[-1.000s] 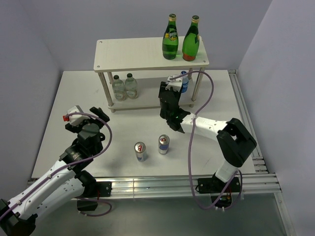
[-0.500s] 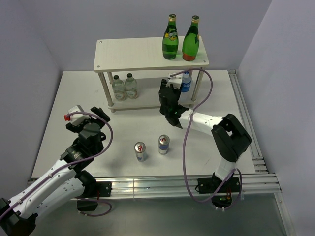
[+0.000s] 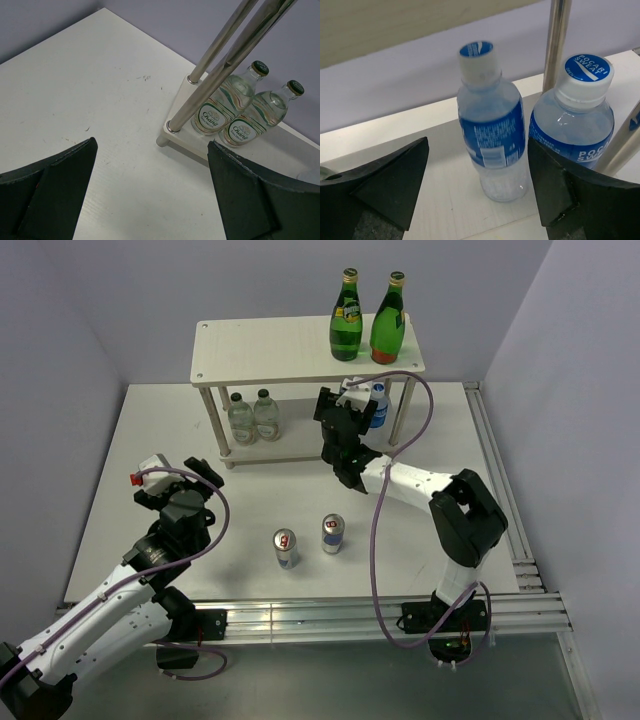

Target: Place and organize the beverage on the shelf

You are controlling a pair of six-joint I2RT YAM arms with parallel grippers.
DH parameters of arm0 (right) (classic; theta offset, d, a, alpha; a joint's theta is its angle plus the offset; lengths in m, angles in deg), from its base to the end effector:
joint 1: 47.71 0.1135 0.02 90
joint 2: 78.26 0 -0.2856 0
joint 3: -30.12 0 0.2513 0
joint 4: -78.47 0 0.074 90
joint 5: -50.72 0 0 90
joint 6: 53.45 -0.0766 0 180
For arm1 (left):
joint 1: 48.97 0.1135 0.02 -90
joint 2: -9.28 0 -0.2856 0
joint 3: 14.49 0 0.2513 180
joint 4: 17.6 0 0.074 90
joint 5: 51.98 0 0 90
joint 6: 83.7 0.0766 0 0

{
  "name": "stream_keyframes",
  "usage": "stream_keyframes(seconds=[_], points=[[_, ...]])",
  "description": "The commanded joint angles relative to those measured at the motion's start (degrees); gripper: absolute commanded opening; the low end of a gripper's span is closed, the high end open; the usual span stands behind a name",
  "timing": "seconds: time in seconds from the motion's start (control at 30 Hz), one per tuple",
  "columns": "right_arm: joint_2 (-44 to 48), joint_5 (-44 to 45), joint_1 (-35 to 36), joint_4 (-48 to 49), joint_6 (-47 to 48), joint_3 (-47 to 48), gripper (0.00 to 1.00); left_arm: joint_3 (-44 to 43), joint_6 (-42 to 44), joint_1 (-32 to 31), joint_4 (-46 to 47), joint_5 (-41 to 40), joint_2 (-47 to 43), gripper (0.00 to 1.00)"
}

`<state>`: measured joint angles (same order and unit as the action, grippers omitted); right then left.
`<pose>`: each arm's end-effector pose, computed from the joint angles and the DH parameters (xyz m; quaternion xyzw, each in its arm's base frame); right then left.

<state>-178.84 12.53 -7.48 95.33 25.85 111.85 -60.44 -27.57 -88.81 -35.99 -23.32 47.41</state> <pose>0.3684 0.2328 0.3088 0.1286 0.7030 -0.0150 0.6993 0.1607 -0.0465 0.3037 -0.2910 0.6777 -0.0157 0.6751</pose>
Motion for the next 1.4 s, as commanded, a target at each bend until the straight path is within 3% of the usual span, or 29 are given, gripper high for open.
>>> stream_keyframes(seconds=[0.0, 0.47, 0.7, 0.73, 0.87, 1.07, 1.1, 1.2, 1.37], points=[[1.61, 1.54, -0.32, 2.02, -1.16, 1.78, 0.87, -0.38, 0.21, 0.02, 1.06, -0.53, 0.10, 0.99], [11.09, 1.27, 2.48, 0.70, -3.01, -5.34, 0.91, -0.90, 0.64, 0.02, 0.89, 0.69, 1.42, 0.99], [22.78, 4.69, 9.67, -3.34, -3.38, -11.13, 0.98, -2.48, 3.45, -0.07, 2.12, 12.02, 3.88, 0.99], [24.36, 6.53, 10.74, -4.82, -3.62, -12.10, 0.98, -2.49, 3.81, -0.07, 2.90, 17.34, 4.49, 0.99], [34.53, 6.98, 15.40, -17.29, -11.08, -14.65, 0.98, -2.05, 4.69, -1.64, 4.05, 27.74, 5.29, 0.99], [46.60, 10.23, 28.31, -30.22, -19.52, -24.49, 0.99, -0.91, 5.65, -11.39, 2.74, 32.25, 5.47, 0.99], [47.39, 10.24, 29.81, -36.41, -22.84, -25.11, 0.99, -0.65, 5.57, -13.41, 2.04, 31.81, 5.38, 0.99], [49.42, 10.67, 35.26, -47.24, -30.66, -26.08, 0.99, -1.08, 4.52, -22.44, -0.59, 28.75, 6.42, 0.99], [49.86, 13.93, 45.53, -64.03, -48.14, -27.40, 1.00, -2.05, -0.75, -32.05, -6.22, 20.04, 10.38, 0.99]])
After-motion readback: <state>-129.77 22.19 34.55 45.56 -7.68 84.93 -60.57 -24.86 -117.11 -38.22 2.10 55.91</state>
